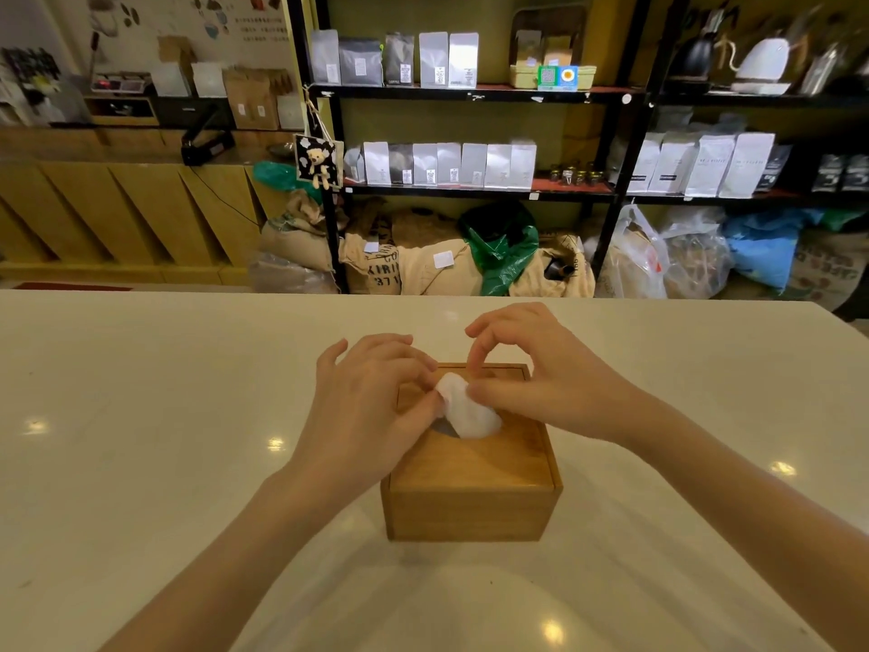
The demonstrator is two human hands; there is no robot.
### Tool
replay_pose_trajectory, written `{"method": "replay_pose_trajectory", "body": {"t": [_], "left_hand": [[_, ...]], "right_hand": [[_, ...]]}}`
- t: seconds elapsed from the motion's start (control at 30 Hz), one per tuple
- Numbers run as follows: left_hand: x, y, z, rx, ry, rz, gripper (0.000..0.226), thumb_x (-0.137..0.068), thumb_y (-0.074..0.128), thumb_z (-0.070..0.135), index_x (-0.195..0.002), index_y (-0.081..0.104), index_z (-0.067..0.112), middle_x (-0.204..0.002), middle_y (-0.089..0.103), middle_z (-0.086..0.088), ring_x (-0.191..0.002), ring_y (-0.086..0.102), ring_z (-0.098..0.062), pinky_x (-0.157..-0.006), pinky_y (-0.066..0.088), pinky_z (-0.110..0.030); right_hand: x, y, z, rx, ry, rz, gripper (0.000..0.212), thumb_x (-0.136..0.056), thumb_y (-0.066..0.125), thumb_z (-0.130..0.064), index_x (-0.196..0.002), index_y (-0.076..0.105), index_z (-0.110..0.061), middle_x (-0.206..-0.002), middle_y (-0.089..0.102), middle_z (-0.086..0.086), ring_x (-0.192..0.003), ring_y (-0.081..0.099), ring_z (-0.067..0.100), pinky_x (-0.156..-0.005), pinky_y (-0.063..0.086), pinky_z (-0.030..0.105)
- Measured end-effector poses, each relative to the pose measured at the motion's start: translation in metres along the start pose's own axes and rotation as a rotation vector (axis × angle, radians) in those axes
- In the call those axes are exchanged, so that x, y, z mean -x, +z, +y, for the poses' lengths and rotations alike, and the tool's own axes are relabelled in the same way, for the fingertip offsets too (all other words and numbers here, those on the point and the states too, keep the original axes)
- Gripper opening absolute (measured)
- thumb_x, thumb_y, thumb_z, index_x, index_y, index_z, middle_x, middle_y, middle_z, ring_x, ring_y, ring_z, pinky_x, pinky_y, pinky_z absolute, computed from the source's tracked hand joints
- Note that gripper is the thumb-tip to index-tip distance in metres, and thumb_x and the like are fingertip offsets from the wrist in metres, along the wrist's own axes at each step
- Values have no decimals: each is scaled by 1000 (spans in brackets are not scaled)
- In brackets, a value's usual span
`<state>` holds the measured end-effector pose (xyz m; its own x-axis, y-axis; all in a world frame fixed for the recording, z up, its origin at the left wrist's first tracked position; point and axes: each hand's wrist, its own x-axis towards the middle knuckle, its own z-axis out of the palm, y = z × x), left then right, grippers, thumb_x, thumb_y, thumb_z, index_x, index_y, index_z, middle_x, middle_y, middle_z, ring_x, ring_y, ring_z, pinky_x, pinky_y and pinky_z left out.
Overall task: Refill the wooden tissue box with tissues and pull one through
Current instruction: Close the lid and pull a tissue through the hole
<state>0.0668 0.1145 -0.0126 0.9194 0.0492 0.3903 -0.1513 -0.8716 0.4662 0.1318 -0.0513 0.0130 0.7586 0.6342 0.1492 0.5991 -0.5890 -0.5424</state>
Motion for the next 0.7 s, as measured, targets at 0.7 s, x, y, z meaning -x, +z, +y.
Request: {"method": "replay_pose_trajectory", "body": {"t": [0.7], "left_hand": [[10,-7,6,-90,-66,-251,75,-51,43,81,-112,56,39,-118,52,23,-120,41,-3,-110,25,-37]], "right_hand": [[21,-1,-2,260,15,125,18,-84,57,-33,-87,71,-23,-113,62,-9,-109,47,10,-100,35,33]]}}
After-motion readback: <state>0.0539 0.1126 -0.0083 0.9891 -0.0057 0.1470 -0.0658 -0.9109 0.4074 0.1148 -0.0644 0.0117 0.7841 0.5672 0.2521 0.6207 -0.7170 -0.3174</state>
